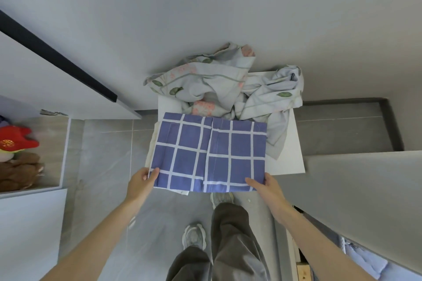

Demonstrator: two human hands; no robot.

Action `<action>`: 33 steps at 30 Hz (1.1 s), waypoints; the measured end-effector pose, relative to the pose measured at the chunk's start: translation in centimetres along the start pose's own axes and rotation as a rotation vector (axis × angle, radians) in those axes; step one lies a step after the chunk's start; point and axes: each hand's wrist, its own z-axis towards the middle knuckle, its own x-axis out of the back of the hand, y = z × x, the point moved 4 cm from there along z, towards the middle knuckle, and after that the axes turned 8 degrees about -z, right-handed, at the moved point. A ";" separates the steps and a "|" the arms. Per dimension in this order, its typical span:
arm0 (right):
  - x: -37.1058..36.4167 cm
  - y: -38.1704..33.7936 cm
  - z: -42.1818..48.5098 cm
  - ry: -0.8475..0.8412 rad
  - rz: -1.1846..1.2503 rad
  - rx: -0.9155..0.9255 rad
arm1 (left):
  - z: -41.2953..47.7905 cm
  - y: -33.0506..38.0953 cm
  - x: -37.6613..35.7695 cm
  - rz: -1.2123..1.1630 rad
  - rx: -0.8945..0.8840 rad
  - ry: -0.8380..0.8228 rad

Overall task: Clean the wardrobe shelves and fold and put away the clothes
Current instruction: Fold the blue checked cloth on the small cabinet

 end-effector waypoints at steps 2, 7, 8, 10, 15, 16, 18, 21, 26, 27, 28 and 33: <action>0.0 0.1 -0.5 0.091 -0.005 0.081 | -0.1 -0.2 0.1 -0.005 -0.028 -0.006; 0.4 -0.6 -1.5 0.258 0.092 0.267 | 0.5 -0.2 -0.2 -0.054 -0.017 -0.008; 0.3 -0.8 -1.6 0.271 0.063 0.295 | 0.6 -0.2 -0.2 -0.068 -0.017 -0.005; 0.3 -0.8 -1.7 0.280 -0.058 0.333 | 0.7 -0.4 -0.3 -0.095 -0.015 0.002; 0.6 1.7 0.3 0.256 -0.676 0.198 | 0.6 -0.8 -0.8 -0.064 -0.023 -0.009; 0.6 2.2 0.8 0.241 -0.697 0.131 | 0.7 -0.9 -0.9 -0.053 -0.021 -0.005; 0.5 2.8 1.7 0.189 -0.604 0.004 | 0.8 -1.2 -1.0 -0.039 -0.009 0.018; 0.9 2.9 2.8 0.170 -0.545 -0.084 | 1.2 -1.3 -0.7 0.044 -0.007 0.057; 1.5 -0.6 1.2 0.520 -0.564 0.251 | -0.1 0.8 -0.7 0.151 -0.202 0.259; 1.0 -1.8 0.7 0.547 -0.611 0.389 | -0.9 1.5 -0.9 0.193 -0.292 0.325; 0.3 -3.0 0.4 0.518 -0.660 0.524 | -1.7 2.3 -1.3 0.222 -0.380 0.362; -3.6 -6.5 3.0 0.085 -1.012 0.763 | -4.4 3.1 -5.7 0.224 -0.441 0.199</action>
